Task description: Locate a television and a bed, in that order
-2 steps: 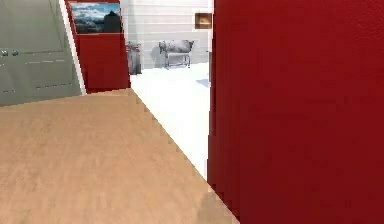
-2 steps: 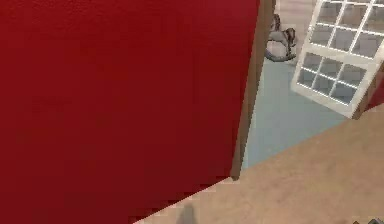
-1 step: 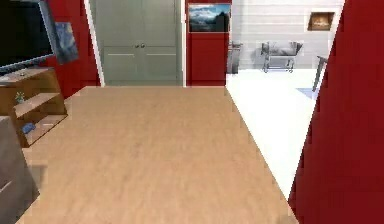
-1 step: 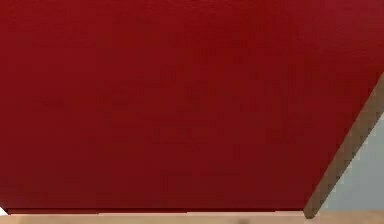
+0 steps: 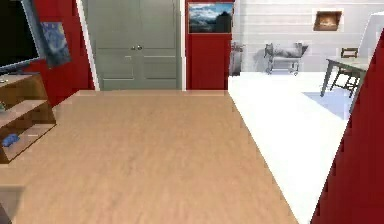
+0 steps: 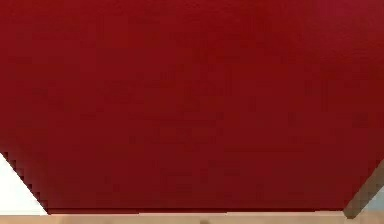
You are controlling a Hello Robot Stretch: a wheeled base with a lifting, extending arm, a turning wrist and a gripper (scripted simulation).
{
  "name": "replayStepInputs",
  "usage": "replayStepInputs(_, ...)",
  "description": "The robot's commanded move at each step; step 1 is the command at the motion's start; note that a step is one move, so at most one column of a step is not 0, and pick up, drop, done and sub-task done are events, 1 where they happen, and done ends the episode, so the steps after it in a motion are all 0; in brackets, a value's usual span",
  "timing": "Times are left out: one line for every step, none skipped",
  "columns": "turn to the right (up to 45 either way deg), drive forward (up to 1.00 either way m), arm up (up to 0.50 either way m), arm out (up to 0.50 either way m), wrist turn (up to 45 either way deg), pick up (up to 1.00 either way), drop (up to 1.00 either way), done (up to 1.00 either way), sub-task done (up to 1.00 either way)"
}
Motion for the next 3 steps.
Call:
replayStepInputs(-45.0,0.00,0.00,0.00,0.0,0.00,0.00,0.00,0.00)
replayStepInputs(-45.0,0.00,0.00,0.00,0.0,0.00,0.00,0.00,0.00)
replayStepInputs(-18.0,0.00,0.00,0.00,0.0,0.00,0.00,0.00,0.00)
